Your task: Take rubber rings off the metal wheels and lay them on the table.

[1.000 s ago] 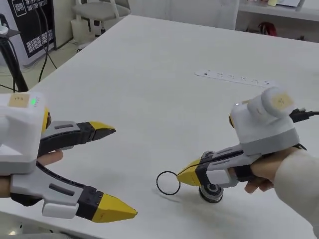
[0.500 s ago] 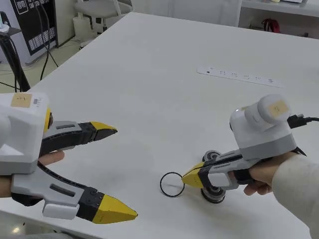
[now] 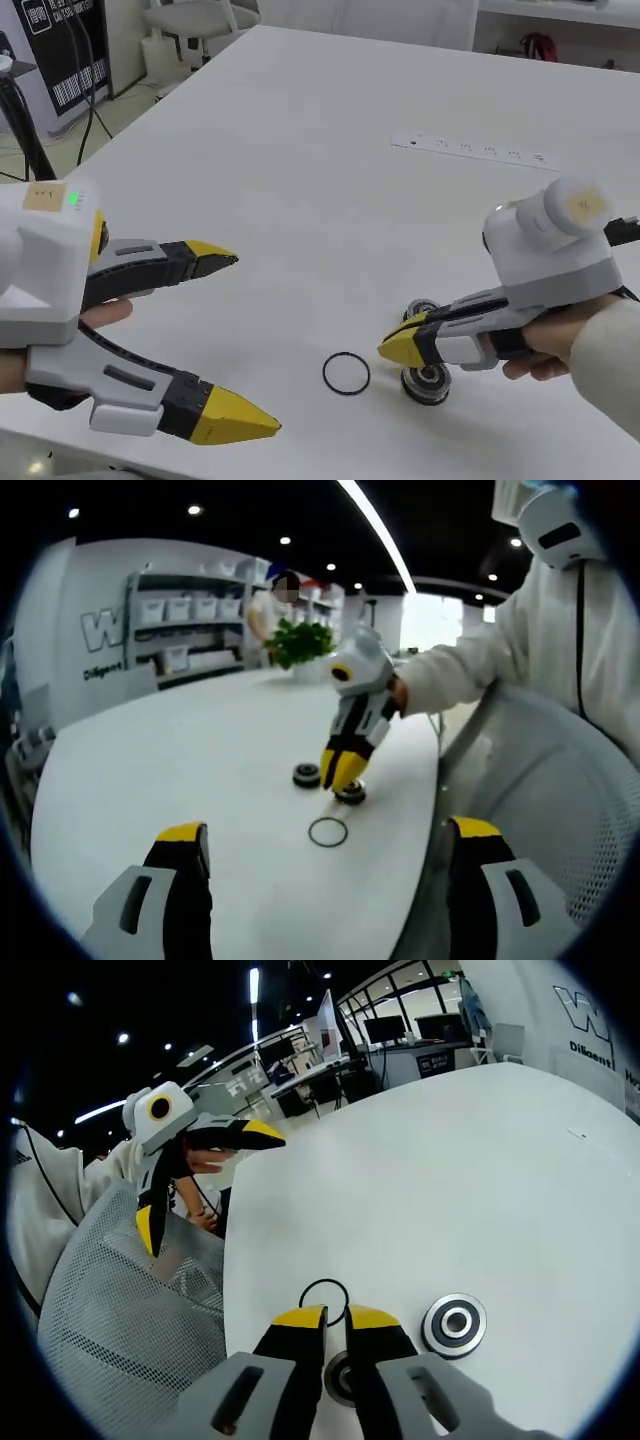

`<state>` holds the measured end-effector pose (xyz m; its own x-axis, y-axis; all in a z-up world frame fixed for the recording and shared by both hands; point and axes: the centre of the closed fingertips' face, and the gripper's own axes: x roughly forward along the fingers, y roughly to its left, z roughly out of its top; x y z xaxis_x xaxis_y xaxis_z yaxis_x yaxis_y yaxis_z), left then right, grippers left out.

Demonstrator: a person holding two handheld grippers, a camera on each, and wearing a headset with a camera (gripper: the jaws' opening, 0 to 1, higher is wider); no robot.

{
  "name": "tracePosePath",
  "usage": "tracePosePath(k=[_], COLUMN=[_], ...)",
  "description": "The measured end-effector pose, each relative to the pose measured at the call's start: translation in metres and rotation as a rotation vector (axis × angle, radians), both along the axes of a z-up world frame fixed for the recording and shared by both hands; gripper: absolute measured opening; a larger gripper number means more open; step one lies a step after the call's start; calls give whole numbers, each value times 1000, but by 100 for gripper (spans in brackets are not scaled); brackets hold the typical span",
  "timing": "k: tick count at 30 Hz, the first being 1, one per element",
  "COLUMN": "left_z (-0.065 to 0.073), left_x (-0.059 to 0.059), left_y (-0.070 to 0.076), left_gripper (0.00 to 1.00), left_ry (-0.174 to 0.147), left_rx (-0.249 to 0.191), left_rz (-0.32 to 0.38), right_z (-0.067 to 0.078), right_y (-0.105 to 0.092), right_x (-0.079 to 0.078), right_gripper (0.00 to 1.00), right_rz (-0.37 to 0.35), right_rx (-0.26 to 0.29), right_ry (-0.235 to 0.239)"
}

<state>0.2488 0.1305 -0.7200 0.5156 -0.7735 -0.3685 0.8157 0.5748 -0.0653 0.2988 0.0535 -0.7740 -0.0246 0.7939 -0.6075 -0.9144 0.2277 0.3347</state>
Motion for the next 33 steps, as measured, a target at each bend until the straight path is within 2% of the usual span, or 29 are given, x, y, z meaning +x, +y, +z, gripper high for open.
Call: tracePosePath(k=[5, 15, 23, 30, 33], left_z=[3, 17, 24, 27, 31], left_x=[4, 16, 23, 29, 34], left_y=[-6, -23, -38, -49, -54], left_gripper=[100, 100, 100, 96, 93], left_ry=[-5, -30, -45, -52, -66], left_rx=[-4, -22, -23, -12, -14], left_rz=[-13, -53, -91, -128, -141], right_z=[13, 22, 21, 13, 8], right_y=[-10, -46, -65, -72, -73], right_x=[3, 9, 9, 5, 4], right_gripper=[5, 7, 8, 9, 9], right_rz=[-18, -69, -105, -112, -112], right_rx=[19, 19, 22, 12, 7], right_ry=[-34, -78, -81, -74, -70])
